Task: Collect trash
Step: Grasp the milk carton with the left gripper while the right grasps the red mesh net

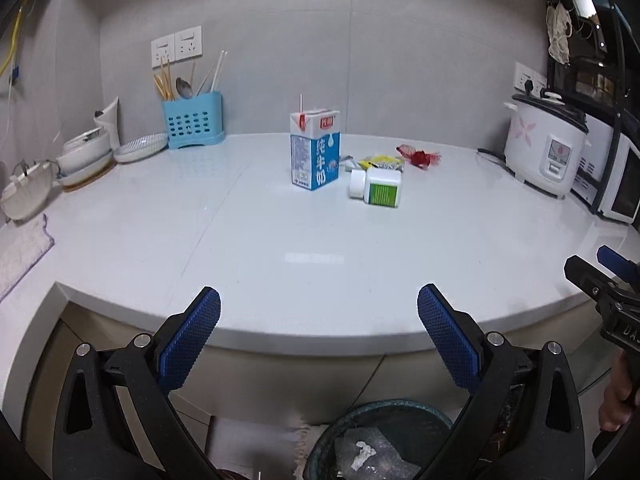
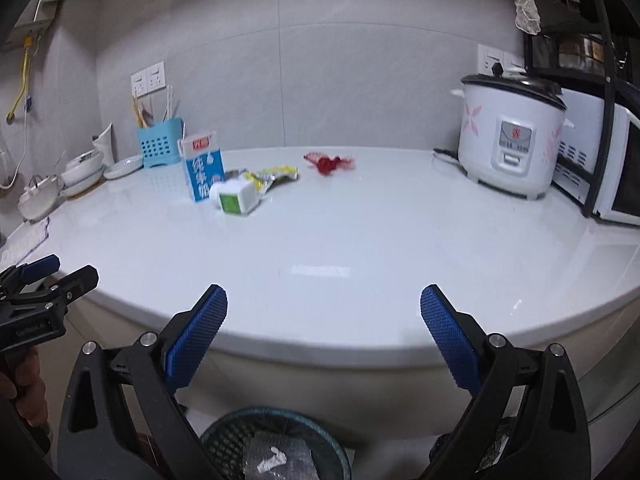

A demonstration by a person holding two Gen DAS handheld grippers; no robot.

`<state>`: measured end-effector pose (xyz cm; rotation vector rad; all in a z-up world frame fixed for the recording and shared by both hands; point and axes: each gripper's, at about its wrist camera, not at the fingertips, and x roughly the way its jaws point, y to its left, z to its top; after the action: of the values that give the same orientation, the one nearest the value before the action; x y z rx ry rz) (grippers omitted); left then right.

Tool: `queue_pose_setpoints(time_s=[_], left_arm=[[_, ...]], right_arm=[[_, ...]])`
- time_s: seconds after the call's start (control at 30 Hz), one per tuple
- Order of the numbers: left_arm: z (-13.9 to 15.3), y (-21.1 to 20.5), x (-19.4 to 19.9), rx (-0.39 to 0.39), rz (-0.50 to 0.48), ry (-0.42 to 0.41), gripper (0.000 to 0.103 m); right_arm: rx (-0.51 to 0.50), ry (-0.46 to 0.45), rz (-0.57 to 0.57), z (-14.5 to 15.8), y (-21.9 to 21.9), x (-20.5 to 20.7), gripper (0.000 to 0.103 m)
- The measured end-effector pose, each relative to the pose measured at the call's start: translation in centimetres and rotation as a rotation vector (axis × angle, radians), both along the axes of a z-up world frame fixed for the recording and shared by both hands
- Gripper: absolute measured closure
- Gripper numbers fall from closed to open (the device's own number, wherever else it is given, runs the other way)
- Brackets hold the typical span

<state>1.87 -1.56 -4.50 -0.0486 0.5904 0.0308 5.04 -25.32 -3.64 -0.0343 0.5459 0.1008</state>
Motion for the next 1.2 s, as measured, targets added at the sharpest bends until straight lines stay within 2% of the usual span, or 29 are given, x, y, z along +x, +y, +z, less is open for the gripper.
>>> queue_pose_setpoints(time_s=[0.27,0.63,0.8,0.97,1.13,1.2], left_arm=[[2.5,0.7,6.2,0.004,0.006,-0.006,0.006],[2.0,2.6,17.6,0.008,0.027,0.025,0.006],[1.1,3.5,22.5,-0.015,0.024,0.049,0.006],[0.8,3.5,26.8,-0.009,0.016,0.071,0.006],[-0.3,3.8,30.1,-0.040,0.014,0.091,0.007],[-0.9,3.9,30.9,-0.036,0.023,0.099,0.010]], right_arm=[[-0.001,0.036,-0.009,2.4,0.9,7.1,0.010],[-0.006,0.115,-0.024,3.2,2.6,18.7,0.010],[-0.001,0.171,-0.026,2.4,3.9,25.0,0.010],[0.028,0.301,-0.044,0.7,4.3,32.8,0.010],[0.087,0.330,-0.093,-1.6,3.5,37.0,0.010],[0.099,0.344,-0.103,-2.8,3.0,37.7,0.015]])
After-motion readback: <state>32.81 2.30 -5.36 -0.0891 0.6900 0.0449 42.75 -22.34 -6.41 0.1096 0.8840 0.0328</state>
